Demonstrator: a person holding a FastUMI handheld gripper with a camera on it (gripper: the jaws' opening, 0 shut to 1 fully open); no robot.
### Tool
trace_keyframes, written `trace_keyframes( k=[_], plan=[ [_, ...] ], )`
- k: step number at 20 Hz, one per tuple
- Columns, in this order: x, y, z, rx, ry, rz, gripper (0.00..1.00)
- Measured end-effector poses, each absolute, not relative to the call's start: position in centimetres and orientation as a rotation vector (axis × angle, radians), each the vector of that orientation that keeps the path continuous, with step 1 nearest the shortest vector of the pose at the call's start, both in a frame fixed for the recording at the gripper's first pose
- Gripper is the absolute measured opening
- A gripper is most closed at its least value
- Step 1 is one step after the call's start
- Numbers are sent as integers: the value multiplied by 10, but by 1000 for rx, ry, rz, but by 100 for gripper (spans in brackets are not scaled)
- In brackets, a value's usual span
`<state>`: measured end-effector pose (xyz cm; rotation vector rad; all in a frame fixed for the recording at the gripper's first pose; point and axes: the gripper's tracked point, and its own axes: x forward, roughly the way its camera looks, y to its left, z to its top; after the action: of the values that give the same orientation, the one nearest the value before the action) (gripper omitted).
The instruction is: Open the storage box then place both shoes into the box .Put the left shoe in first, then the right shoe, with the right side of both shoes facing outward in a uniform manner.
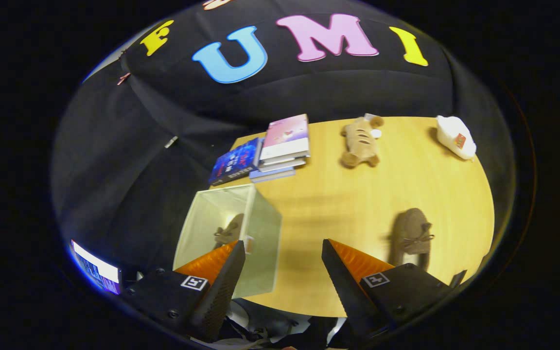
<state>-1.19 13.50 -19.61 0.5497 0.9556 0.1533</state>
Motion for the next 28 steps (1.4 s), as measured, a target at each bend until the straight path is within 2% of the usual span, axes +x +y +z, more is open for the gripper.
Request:
trace_keyframes(
  k=[8,15,20,21,25,27,28],
  plan=[
    [-81,7,-284,484,1105,-72,99],
    [-117,-19,-365,458,1261,-117,97],
    [-103,-31,-406,440,1299,-181,86],
    [-100,-32,-412,438,1306,-189,82],
    [-96,-35,-422,428,1330,-204,17],
    [-95,-33,-420,465,1325,-216,6],
    [-94,-31,-417,493,1318,-224,6]
  ],
)
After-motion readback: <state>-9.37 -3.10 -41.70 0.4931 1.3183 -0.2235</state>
